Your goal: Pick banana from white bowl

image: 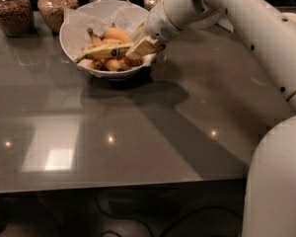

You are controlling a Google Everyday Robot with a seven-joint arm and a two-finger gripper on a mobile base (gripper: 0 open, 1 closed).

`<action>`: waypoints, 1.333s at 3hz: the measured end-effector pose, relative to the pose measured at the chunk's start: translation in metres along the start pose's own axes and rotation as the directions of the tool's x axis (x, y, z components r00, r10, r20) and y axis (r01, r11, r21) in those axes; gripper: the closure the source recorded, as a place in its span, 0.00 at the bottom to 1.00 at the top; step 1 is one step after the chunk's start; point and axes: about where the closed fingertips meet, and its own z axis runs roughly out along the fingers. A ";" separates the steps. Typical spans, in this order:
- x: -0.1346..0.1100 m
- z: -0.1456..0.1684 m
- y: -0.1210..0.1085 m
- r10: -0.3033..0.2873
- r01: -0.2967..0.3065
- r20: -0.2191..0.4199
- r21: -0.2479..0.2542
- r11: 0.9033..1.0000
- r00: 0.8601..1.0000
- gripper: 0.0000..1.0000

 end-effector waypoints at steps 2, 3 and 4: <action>-0.019 -0.020 0.003 -0.041 0.040 0.030 0.039 0.998 0.999 1.00; -0.029 -0.049 0.009 -0.063 0.059 0.057 0.080 0.995 0.996 1.00; -0.032 -0.086 0.028 -0.061 0.051 0.093 0.108 0.993 0.994 1.00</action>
Offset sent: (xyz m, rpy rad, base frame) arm -0.0169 -0.0106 0.0556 0.0465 -0.1157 -0.0021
